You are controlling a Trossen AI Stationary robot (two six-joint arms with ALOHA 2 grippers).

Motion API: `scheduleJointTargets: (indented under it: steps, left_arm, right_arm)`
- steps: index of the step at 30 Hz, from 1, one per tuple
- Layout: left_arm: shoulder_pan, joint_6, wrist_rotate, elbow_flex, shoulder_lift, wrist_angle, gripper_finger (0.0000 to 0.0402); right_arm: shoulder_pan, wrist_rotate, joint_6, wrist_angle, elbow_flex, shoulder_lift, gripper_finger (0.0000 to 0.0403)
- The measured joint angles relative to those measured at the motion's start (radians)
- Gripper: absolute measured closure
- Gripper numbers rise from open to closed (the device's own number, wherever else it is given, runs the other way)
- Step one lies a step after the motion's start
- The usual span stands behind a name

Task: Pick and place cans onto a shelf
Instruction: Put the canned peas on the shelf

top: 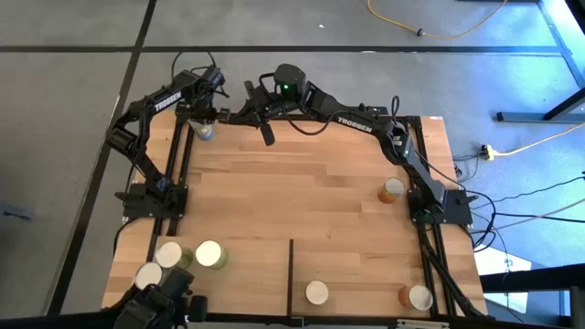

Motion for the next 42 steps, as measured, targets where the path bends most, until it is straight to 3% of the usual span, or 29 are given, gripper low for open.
scheduleJointTargets:
  steps: [16, 24, 42]
  left_arm:
    - [0.000, 0.000, 0.001, 0.000, 0.000, -0.003, 0.0343]
    - [0.014, -0.078, 0.060, 0.015, -0.001, -0.049, 0.0343]
    - [0.004, -0.074, 0.003, 0.017, 0.012, -0.009, 0.0346]
  right_arm:
    - [-0.024, -0.022, 0.052, 0.007, 0.000, -0.002, 0.0393]
    - [-0.025, -0.037, 0.052, 0.016, 0.000, -0.006, 0.0393]
    - [-0.036, -0.070, 0.093, 0.029, 0.000, -0.006, 0.0393]
